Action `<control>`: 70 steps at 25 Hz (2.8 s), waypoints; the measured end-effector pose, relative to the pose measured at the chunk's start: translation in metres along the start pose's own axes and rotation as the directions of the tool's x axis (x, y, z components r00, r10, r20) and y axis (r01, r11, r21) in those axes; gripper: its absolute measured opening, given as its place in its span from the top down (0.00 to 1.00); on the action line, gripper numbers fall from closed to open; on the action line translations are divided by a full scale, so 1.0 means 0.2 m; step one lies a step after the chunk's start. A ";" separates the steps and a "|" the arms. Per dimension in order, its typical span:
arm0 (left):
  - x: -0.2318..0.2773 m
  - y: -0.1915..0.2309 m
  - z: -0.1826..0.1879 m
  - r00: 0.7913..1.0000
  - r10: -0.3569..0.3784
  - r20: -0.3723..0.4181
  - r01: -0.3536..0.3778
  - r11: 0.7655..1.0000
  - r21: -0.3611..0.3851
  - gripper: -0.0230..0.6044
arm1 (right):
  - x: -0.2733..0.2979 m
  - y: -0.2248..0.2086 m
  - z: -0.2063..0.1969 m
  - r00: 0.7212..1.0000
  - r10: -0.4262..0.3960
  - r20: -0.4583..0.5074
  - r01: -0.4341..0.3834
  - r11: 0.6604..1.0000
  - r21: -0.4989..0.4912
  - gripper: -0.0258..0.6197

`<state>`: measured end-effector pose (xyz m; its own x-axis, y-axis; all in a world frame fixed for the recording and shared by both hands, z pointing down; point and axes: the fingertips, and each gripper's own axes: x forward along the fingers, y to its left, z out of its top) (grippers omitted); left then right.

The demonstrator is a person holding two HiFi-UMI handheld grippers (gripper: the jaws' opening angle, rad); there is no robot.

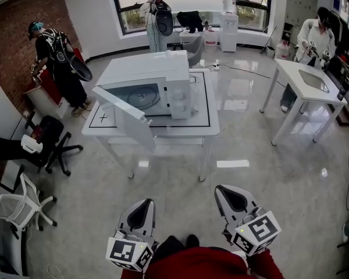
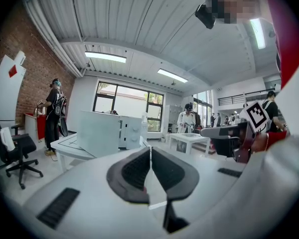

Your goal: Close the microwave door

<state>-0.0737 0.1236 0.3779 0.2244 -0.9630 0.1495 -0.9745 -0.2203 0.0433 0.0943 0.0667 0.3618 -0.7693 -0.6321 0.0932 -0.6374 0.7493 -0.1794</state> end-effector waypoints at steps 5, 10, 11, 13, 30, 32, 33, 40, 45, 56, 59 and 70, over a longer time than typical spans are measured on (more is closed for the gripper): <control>0.03 0.02 0.03 1.000 0.021 -0.001 -0.021 1.000 0.017 0.93 | 0.03 0.01 0.04 1.000 0.014 0.011 -0.014 1.000 -0.020 0.94; 0.07 0.07 0.06 0.997 0.077 0.002 -0.077 0.996 0.045 0.91 | 0.05 -0.01 0.04 1.000 0.026 0.005 -0.026 0.999 -0.028 0.94; 0.08 0.09 0.06 0.996 0.092 0.001 -0.092 0.994 0.051 0.86 | 0.06 -0.01 0.05 1.000 0.025 0.005 -0.025 0.999 -0.027 0.94; 0.12 0.13 0.08 0.993 0.122 0.003 -0.122 0.990 0.065 0.78 | 0.07 -0.03 0.05 1.000 0.023 0.008 -0.023 0.999 -0.025 0.94; 0.64 0.52 0.17 0.992 0.128 -0.021 -0.126 0.990 0.056 0.63 | 0.49 -0.33 0.10 0.997 -0.069 -0.027 0.069 0.998 -0.002 0.94; 0.71 0.55 0.14 0.993 0.107 -0.041 -0.106 0.994 0.029 0.63 | 0.55 -0.37 0.11 0.997 -0.074 -0.022 0.074 0.997 -0.014 0.94; 0.73 0.56 0.14 0.994 0.096 -0.048 -0.096 0.995 0.013 0.63 | 0.58 -0.38 0.11 0.997 -0.076 -0.023 0.075 0.997 -0.019 0.94; 0.79 0.59 0.06 0.996 0.039 -0.077 -0.041 0.999 -0.024 0.63 | 0.74 -0.42 0.10 0.994 -0.101 -0.043 0.100 0.995 -0.004 0.94; 0.85 0.56 0.08 0.997 -0.002 -0.077 0.000 1.000 -0.026 0.63 | 0.83 -0.46 0.13 0.993 -0.106 -0.047 0.106 0.994 0.007 0.94; 1.03 0.54 0.08 0.992 -0.098 -0.084 0.097 0.995 -0.017 0.63 | 0.92 -0.51 0.09 0.988 -0.129 -0.086 0.131 0.991 0.011 0.94; 1.08 0.53 0.09 0.990 -0.117 -0.080 0.117 0.993 -0.010 0.63 | 0.92 -0.52 0.09 0.987 -0.136 -0.087 0.137 0.991 0.007 0.94; 1.16 0.58 0.14 0.990 -0.123 -0.067 0.123 0.992 -0.005 0.63 | 0.96 -0.53 0.09 0.982 -0.150 -0.110 0.154 0.988 0.026 0.94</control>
<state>-0.1343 -0.1305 0.3907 0.3423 -0.9161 0.2087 -0.9395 -0.3359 0.0667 0.0141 -0.1371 0.3811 -0.6649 -0.7118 0.2265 -0.7469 0.6378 -0.1882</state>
